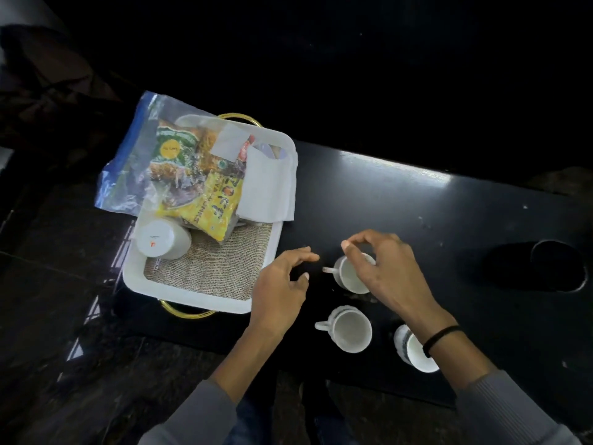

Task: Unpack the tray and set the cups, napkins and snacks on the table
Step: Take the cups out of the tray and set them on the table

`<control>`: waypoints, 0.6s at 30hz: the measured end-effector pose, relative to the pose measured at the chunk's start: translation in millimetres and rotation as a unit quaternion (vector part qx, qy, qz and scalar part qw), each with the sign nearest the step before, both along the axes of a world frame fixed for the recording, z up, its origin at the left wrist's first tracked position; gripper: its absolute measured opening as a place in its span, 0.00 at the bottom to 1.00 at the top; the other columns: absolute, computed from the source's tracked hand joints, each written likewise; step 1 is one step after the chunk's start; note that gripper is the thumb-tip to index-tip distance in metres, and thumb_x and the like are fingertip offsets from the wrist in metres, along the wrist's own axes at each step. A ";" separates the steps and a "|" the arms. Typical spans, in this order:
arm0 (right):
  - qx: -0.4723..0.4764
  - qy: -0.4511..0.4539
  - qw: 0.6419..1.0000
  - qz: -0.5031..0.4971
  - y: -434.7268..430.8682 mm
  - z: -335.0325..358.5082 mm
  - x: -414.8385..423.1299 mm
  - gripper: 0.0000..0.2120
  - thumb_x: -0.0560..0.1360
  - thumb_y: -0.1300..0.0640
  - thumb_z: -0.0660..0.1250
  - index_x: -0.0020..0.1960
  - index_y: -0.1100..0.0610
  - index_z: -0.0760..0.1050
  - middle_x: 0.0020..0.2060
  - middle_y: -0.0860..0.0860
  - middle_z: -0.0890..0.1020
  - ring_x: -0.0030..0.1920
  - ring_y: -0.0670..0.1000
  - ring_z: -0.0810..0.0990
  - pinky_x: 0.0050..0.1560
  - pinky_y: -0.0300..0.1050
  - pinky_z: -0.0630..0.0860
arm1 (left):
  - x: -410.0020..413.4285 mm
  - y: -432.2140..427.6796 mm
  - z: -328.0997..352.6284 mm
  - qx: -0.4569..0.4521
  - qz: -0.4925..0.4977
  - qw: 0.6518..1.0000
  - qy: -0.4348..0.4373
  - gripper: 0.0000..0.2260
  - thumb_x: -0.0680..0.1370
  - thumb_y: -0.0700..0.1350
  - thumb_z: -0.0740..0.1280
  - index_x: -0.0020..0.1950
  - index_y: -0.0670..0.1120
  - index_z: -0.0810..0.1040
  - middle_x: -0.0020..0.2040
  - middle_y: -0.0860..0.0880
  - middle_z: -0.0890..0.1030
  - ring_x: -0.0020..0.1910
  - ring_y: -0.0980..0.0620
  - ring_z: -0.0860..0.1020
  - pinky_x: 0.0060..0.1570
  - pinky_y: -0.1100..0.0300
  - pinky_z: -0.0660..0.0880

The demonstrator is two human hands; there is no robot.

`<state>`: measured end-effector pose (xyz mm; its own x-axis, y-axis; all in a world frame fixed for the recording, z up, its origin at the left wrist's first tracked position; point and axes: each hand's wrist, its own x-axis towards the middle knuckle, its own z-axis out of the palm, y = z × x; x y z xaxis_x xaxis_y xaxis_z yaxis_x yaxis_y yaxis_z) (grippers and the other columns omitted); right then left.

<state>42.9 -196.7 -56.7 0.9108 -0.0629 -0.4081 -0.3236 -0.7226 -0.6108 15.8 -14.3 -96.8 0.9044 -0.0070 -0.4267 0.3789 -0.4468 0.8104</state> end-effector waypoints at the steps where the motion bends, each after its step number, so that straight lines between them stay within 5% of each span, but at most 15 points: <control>1: -0.008 -0.003 1.000 0.024 8.9 3.2 4.3 0.11 0.81 0.46 0.66 0.54 0.52 0.83 0.51 0.47 0.83 0.57 0.47 0.76 0.53 0.41 0.68 | 1.6 8.6 5.6 0.011 0.007 1.000 -0.006 0.17 0.77 0.36 0.70 0.53 0.59 0.83 0.62 0.64 0.80 0.54 0.67 0.81 0.56 0.58 0.81; 6: 0.001 -0.016 0.991 0.130 66.0 12.4 23.4 0.08 0.81 0.49 0.67 0.52 0.51 0.83 0.43 0.37 0.79 0.53 0.46 0.77 0.46 0.33 0.68 | 8.1 62.1 29.5 0.085 0.055 0.993 -0.058 0.16 0.76 0.38 0.69 0.54 0.60 0.82 0.58 0.65 0.81 0.58 0.61 0.78 0.58 0.55 0.78; 9: 0.027 -0.005 0.982 0.185 106.9 9.1 34.8 0.07 0.81 0.51 0.67 0.53 0.50 0.82 0.44 0.40 0.81 0.51 0.49 0.79 0.52 0.44 0.75 | 11.7 97.4 36.1 0.147 0.085 0.981 -0.092 0.16 0.75 0.40 0.71 0.57 0.60 0.80 0.56 0.63 0.79 0.57 0.61 0.74 0.55 0.57 0.74; 13: 0.053 0.018 0.967 0.250 164.5 0.4 45.0 0.14 0.81 0.47 0.65 0.64 0.50 0.78 0.61 0.49 0.83 0.61 0.53 0.80 0.61 0.51 0.78 | 15.0 140.4 28.0 0.237 0.123 0.953 -0.142 0.24 0.71 0.39 0.75 0.65 0.51 0.76 0.61 0.53 0.79 0.64 0.53 0.73 0.62 0.50 0.72; 18: 0.075 0.019 0.952 0.297 221.2 -14.3 52.6 0.24 0.81 0.52 0.65 0.76 0.50 0.66 0.67 0.53 0.81 0.65 0.56 0.80 0.63 0.56 0.78 | 24.0 174.7 4.1 0.309 0.131 0.939 -0.079 0.39 0.70 0.48 0.79 0.76 0.45 0.65 0.70 0.45 0.73 0.73 0.44 0.68 0.69 0.45 0.66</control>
